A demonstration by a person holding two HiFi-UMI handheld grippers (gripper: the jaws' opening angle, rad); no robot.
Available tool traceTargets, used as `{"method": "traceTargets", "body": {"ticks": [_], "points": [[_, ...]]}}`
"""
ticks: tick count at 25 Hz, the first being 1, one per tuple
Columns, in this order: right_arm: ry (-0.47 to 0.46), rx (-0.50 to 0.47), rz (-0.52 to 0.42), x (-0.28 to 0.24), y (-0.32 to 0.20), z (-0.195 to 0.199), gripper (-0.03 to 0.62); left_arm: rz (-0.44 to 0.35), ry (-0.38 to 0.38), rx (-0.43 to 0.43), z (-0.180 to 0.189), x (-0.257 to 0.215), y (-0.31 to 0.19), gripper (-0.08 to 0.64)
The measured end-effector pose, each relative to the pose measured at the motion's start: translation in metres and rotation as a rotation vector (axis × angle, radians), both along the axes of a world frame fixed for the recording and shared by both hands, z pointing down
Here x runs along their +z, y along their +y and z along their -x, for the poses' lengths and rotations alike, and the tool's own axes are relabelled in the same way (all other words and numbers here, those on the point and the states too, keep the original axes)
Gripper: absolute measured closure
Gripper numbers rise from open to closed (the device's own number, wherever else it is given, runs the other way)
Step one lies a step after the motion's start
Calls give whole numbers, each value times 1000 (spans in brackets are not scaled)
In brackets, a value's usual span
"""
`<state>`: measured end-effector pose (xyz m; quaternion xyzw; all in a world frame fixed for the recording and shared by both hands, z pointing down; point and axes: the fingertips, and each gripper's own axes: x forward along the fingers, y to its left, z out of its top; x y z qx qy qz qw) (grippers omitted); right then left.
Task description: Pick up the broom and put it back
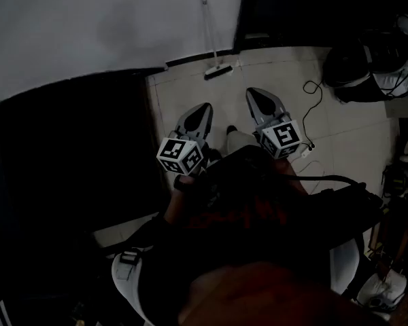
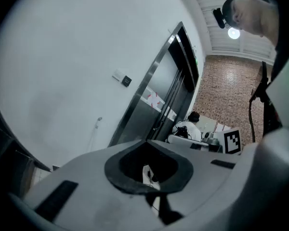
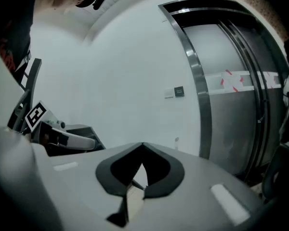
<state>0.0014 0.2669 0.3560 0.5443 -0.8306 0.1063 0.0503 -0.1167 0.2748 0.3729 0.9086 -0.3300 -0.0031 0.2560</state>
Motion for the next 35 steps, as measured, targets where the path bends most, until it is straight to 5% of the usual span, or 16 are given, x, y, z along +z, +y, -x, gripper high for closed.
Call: {"method": "traceTargets", "body": {"ticks": [6,11,18,27,35], "points": [[-35,-21,24,27,-42,-29,591,-56,6,-32,-33,-4,-40,555],[-80,-95,52,50,-128,-31,591,-58,-56,-84,-46,6,-126,555],[-97,-100,-14,34,-245,-73,591,-94,-104,-155,-68,-12,-253,555],[-109,-144,-144,-1,-326,-73,589,-112,-155,-169,-77,-18,-314,555],[-140,-181,-166,-18,-403,-31,336,-104,-174,-195,-37,-20,-351,555]]}}
